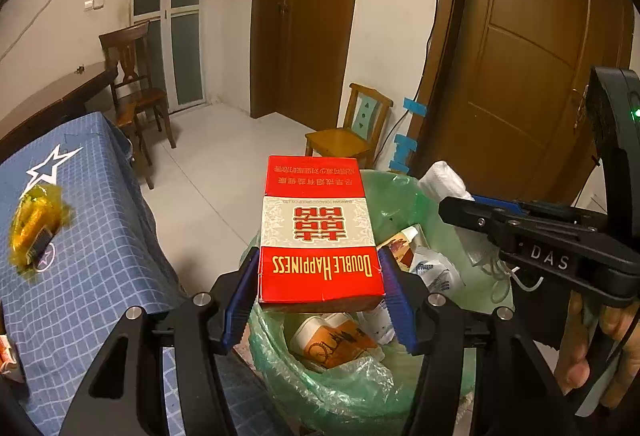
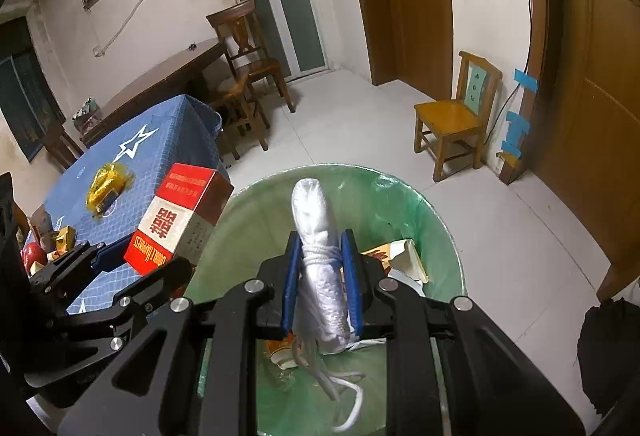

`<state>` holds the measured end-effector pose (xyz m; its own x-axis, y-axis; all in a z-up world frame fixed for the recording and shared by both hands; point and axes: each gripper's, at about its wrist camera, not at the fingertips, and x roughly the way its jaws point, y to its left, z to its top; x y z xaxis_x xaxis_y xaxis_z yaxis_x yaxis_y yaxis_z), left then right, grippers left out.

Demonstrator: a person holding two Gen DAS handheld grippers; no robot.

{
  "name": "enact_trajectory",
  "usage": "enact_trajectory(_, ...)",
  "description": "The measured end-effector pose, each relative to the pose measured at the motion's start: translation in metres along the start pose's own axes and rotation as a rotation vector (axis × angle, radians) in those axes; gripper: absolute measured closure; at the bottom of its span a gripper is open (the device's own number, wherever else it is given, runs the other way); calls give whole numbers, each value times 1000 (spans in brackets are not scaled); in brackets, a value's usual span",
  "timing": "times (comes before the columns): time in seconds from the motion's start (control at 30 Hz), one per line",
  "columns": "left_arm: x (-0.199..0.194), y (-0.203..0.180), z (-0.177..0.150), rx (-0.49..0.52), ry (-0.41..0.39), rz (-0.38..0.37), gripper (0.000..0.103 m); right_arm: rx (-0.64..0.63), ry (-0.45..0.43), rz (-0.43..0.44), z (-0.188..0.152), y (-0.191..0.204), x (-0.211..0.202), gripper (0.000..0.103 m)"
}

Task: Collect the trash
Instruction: 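Carry the cigarette box and white item over the green bin and release both, then swing both tools back toward the table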

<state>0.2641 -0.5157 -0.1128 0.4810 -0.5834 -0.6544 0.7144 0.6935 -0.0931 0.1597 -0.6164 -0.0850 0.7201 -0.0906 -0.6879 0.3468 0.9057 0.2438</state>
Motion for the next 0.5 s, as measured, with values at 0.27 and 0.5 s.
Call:
enact_trajectory(0.27, 0, 5, -5, 3, 37, 8, 34, 35, -21, 22, 9, -14, 1, 53)
enact_trajectory(0.5, -4, 15, -8, -19, 30, 15, 31, 56, -42, 23, 6, -19, -8, 53)
